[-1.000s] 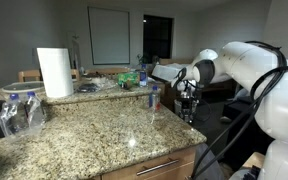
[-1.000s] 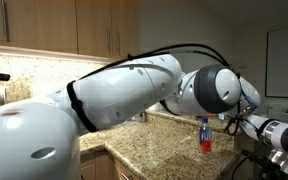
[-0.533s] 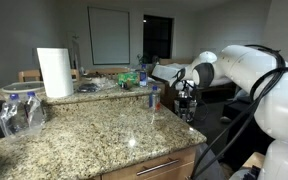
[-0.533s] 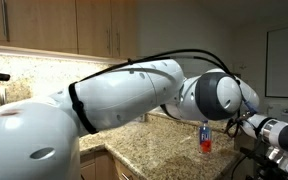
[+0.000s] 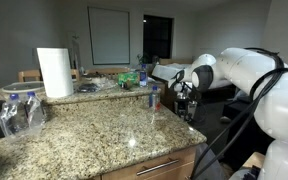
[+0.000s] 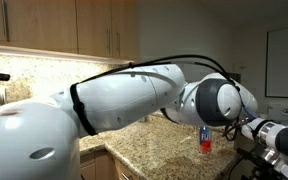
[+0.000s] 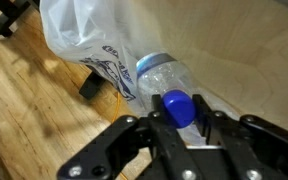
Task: Place two empty water bottles from the right side of the counter into the bin on the floor
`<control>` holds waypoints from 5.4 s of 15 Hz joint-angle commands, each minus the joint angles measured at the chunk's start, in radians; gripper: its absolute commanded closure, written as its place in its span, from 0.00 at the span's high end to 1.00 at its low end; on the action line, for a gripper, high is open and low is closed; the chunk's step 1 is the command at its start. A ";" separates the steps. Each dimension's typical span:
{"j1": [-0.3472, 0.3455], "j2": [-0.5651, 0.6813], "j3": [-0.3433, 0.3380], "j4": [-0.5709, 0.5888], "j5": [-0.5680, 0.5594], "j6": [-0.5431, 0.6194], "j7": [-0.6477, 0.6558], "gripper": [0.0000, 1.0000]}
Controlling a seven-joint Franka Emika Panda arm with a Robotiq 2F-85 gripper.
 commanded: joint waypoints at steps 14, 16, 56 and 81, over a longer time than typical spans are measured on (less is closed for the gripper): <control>0.035 0.094 -0.059 0.042 -0.090 -0.055 0.019 0.15; 0.043 0.098 -0.068 0.036 -0.100 -0.051 0.021 0.15; 0.321 -0.815 -0.049 -0.974 -0.539 0.720 -0.391 1.00; 0.416 -1.854 0.086 -1.898 -0.483 0.965 -0.593 1.00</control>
